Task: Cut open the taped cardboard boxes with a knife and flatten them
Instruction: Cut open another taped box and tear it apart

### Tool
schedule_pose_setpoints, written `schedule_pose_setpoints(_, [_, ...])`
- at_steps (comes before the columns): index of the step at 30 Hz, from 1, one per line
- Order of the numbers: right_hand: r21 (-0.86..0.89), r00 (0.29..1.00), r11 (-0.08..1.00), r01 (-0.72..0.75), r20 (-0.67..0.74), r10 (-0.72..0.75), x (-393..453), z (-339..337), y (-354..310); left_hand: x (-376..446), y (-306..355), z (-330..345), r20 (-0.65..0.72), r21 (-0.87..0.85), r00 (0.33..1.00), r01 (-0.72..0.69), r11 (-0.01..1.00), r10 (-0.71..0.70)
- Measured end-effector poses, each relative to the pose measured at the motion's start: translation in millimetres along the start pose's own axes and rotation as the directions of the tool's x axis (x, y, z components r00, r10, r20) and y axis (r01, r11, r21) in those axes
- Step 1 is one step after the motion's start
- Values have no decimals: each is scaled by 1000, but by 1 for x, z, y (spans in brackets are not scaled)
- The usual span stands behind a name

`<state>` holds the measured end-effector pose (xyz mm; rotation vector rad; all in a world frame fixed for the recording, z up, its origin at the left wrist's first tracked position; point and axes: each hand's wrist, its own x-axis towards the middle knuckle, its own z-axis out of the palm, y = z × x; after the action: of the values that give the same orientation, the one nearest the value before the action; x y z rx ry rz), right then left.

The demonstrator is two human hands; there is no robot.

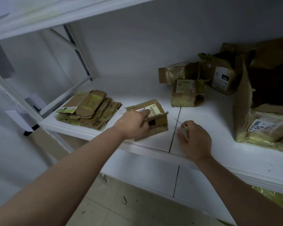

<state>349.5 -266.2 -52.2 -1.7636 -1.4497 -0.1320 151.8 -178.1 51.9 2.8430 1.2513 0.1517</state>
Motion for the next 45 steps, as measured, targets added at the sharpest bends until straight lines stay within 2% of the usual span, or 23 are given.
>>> schedule_pose_setpoints(1, [3,999,999,34,-15,-34,0,1,1,-2,-7,-5,-3,-112,1000,14,994,-14])
schedule_pose_setpoints(3, [15,990,990,141,-16,-141,-2,3,0,-4,-14,-9,13,-209,999,35,977,-33])
schedule_pose_setpoints(6, [13,937,938,347,34,-347,-3,7,-12,0,-15,-6,13,-219,999,34,975,-32])
schedule_pose_setpoints(9, [71,894,899,431,99,-437,1,14,-31,4,-17,-4,28,-201,999,46,979,-41])
schedule_pose_setpoints(13, [122,889,944,305,318,-329,6,21,-45,1,-20,-4,25,-210,998,55,976,-51])
schedule_pose_setpoints(15, [125,885,954,272,358,-299,2,21,-39,0,-19,-5,22,-210,999,49,977,-46])
schedule_pose_setpoints(17, [106,875,960,260,393,-281,-4,18,-30,-3,-18,-3,-13,-144,999,42,989,-44])
schedule_pose_setpoints(19, [91,873,969,230,420,-247,-8,16,-25,-6,-15,6,-108,4,989,97,995,-96])
schedule_pose_setpoints(21, [83,912,977,195,352,-212,-9,15,-26,-6,-7,16,-212,81,957,217,973,-196])
schedule_pose_setpoints(23, [89,974,996,18,221,-37,-8,10,-34,-1,0,23,-282,47,927,271,961,-248])
schedule_pose_setpoints(25, [129,968,966,-225,145,206,-2,8,-41,5,3,25,-312,2,910,287,958,-272])
schedule_pose_setpoints(27, [180,930,915,-362,133,342,7,9,-49,7,2,26,-316,-21,909,281,960,-273])
schedule_pose_setpoints(34, [189,885,870,-455,206,417,25,29,-75,1,-9,22,-220,-92,949,210,973,-225])
schedule_pose_setpoints(39, [149,888,887,-436,233,397,27,22,-71,3,-2,21,-250,-91,912,313,946,-325])
schedule_pose_setpoints(42, [197,878,872,-449,280,389,26,15,-64,8,6,24,-260,-79,900,341,937,-349])
schedule_pose_setpoints(45, [290,880,843,-453,296,371,26,9,-51,12,3,17,-163,-94,936,299,950,-311])
